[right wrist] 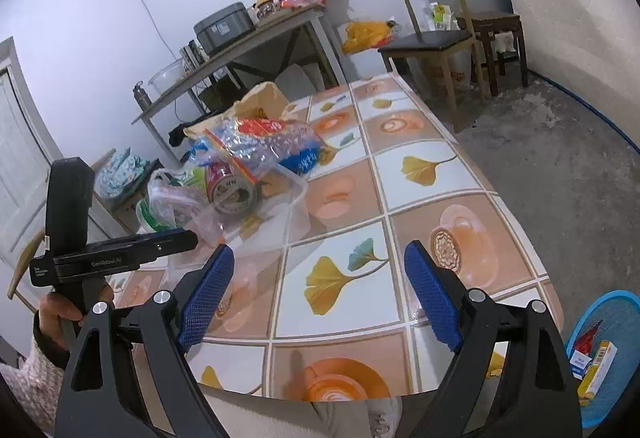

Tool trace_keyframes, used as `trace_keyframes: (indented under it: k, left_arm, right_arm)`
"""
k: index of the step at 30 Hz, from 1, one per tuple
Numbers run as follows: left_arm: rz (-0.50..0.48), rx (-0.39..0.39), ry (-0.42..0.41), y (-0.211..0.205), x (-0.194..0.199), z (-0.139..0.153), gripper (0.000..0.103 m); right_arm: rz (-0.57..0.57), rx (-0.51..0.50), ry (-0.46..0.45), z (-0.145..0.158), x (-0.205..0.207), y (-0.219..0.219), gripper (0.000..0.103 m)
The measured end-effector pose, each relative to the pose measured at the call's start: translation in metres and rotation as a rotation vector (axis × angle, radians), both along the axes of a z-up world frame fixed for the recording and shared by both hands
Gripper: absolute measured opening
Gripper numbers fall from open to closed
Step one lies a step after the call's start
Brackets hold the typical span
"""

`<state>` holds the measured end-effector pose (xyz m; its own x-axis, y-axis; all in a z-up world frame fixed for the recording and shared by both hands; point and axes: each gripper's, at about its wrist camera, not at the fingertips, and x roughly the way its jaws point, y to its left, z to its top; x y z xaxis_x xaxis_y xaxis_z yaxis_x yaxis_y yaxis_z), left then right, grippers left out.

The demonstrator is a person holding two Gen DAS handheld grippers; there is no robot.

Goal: Collect trash
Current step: 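Move both tools back over the table toward the remaining trash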

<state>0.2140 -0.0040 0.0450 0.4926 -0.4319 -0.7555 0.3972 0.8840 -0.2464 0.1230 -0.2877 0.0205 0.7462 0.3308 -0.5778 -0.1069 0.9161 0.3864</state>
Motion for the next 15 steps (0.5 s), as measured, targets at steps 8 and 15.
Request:
trace_keyframes:
  k: [8,15]
  left_arm:
    - [0.036,-0.041,0.082,0.013,0.003,-0.008,0.002]
    - [0.085,-0.152,0.135,0.054,-0.032,-0.004,0.002]
  right_arm:
    - [0.0,-0.012,0.029,-0.007,0.0,0.002,0.085]
    - [-0.011,-0.051,0.04,-0.01,-0.001,0.003,0.085]
